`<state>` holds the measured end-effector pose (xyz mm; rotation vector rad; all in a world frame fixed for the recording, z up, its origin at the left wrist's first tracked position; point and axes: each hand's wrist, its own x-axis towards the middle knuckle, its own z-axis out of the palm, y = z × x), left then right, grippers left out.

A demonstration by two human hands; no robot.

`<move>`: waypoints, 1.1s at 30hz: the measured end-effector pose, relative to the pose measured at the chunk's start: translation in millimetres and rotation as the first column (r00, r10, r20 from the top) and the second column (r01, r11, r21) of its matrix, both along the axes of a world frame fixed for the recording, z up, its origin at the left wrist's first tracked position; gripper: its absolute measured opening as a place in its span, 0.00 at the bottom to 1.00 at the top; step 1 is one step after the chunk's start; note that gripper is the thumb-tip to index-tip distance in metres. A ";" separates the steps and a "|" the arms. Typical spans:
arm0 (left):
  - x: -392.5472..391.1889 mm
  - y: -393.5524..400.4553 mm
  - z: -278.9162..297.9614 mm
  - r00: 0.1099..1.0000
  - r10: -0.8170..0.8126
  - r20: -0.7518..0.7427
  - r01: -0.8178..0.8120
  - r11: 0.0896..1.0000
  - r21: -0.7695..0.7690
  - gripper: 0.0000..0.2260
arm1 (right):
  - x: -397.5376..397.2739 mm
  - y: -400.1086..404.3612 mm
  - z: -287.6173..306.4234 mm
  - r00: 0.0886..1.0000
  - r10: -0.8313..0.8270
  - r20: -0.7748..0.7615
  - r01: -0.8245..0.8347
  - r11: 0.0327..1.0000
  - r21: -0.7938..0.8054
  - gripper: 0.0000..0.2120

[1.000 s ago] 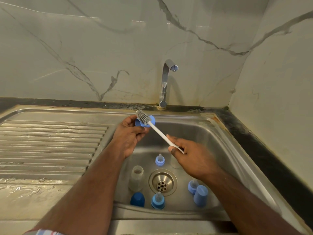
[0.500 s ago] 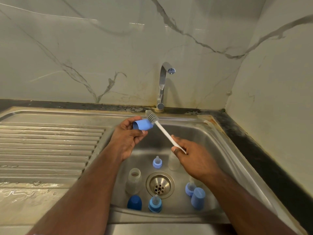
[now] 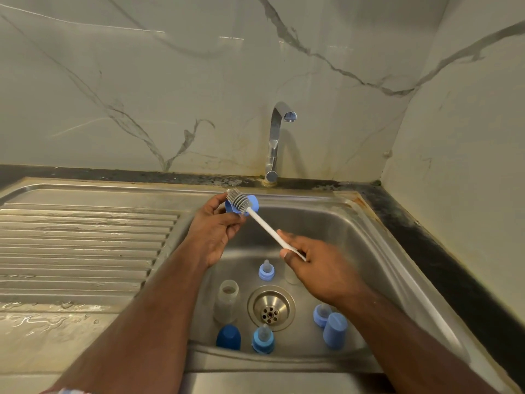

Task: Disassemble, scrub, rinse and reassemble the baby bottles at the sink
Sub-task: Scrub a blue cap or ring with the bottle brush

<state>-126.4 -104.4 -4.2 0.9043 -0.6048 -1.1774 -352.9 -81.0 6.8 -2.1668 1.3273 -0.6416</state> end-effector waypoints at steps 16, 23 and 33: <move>-0.6 -2.1 -3.8 0.994 -0.004 0.106 0.001 1.000 0.025 0.23 | -3.8 -3.7 0.8 0.999 -0.042 0.006 0.042 0.998 -0.038 0.21; -1.8 2.6 2.6 1.000 -0.004 -0.005 0.004 1.000 0.021 0.22 | -4.1 -11.2 1.4 0.997 -0.076 0.000 0.076 0.996 -0.036 0.22; 4.5 9.2 10.6 0.916 -0.085 -0.392 0.112 0.993 0.047 0.18 | 3.4 -4.1 -5.0 0.971 0.048 0.232 -0.066 0.995 0.071 0.20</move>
